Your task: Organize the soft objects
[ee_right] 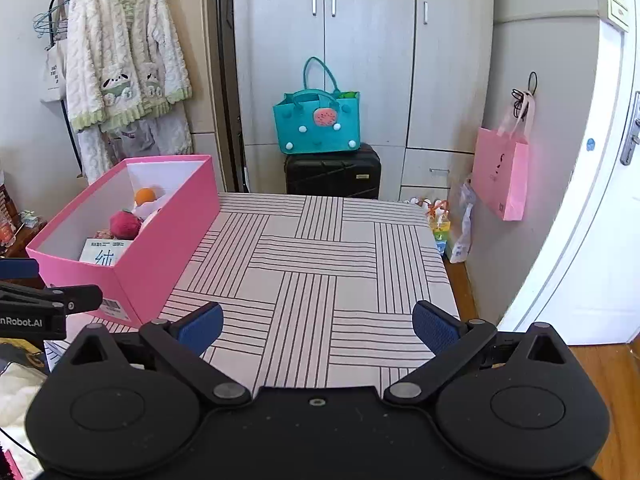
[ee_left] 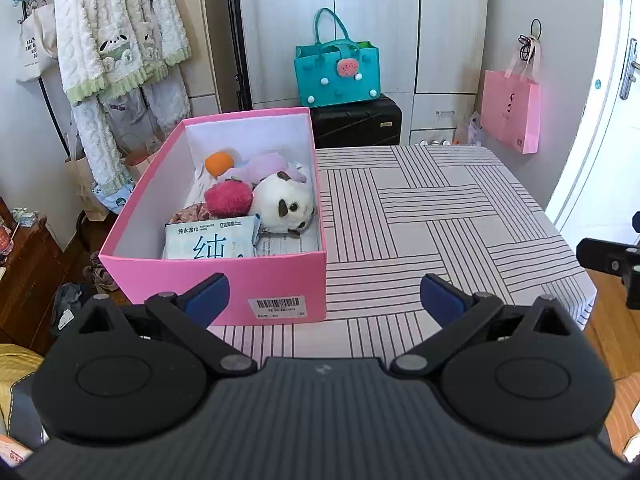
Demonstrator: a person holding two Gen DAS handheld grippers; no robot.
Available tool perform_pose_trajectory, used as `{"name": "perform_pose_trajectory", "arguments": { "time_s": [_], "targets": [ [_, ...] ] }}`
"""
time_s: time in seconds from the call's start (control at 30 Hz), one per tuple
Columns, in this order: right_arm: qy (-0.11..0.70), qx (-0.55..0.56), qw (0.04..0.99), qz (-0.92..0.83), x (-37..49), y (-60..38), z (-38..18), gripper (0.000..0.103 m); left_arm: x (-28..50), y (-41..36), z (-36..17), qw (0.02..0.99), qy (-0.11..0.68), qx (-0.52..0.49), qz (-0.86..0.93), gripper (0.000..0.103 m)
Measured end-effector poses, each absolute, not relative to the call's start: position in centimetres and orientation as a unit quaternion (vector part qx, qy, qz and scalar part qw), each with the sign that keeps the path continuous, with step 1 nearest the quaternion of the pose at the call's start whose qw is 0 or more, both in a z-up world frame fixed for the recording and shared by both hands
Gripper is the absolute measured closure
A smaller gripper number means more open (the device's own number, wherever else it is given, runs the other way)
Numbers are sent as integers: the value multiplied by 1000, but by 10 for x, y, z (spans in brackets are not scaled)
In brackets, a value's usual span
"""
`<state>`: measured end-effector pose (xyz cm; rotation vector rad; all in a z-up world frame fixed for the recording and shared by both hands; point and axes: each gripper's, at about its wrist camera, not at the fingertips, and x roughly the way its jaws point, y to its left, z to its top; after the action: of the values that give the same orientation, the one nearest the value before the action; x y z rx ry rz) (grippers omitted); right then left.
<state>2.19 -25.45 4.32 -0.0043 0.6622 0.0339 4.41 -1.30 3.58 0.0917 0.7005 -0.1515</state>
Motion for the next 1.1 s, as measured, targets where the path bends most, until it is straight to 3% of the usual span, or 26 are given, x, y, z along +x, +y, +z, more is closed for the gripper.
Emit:
{"name": "perform_pose_trajectory", "arguments": {
  "time_s": [1.1],
  "targets": [
    [292, -2, 956, 15, 6, -253, 37, 1, 35, -21, 36, 940, 327, 61, -77, 0]
  ]
}}
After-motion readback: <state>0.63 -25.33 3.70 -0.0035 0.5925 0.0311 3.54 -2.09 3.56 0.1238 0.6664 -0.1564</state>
